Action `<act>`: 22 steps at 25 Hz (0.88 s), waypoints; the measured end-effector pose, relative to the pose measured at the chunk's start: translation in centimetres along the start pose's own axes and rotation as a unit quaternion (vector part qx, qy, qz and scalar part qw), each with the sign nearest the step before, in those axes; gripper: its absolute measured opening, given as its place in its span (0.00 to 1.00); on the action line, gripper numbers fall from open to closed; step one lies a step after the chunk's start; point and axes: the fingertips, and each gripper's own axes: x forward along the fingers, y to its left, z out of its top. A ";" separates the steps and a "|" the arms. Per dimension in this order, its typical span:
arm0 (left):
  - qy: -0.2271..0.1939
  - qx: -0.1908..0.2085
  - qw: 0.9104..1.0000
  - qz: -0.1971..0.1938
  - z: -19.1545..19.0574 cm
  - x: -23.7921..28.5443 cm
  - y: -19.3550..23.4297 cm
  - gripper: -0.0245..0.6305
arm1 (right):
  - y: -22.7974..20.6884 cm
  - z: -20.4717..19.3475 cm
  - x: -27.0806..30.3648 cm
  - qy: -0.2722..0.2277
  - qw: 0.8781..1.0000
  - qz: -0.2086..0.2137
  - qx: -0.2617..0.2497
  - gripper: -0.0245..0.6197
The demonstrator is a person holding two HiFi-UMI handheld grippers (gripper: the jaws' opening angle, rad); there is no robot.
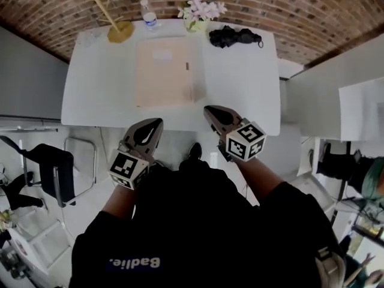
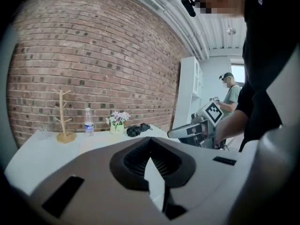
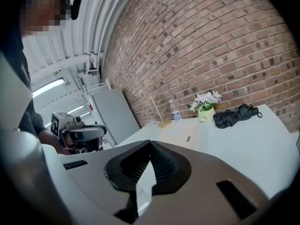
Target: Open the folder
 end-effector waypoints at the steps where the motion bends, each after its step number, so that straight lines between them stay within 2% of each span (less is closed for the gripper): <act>1: 0.007 0.006 1.000 0.009 -0.4 0.4 0.5 0.04 | -0.6 -0.5 0.6 0.007 1.000 0.000 0.005 0.08; 5: 0.032 0.034 0.998 0.030 -2.8 2.7 2.7 0.04 | -3.0 -2.3 3.0 0.026 0.999 -0.007 0.034 0.08; 10: 0.107 0.069 0.991 0.042 -6.9 4.6 5.1 0.04 | -4.5 -4.5 5.5 0.047 0.997 -0.022 0.057 0.08; 13: 0.142 0.117 0.982 0.041 -8.3 5.9 6.2 0.04 | -5.2 -5.7 7.0 0.062 0.996 -0.028 0.061 0.08; 17: 0.174 0.172 0.969 0.022 -10.3 7.7 6.9 0.05 | -6.8 -7.8 8.8 0.076 0.992 -0.049 0.089 0.08; 22: 0.217 0.230 0.949 -0.005 -12.3 8.9 7.6 0.15 | -7.9 -9.1 9.8 0.071 0.987 -0.086 0.119 0.08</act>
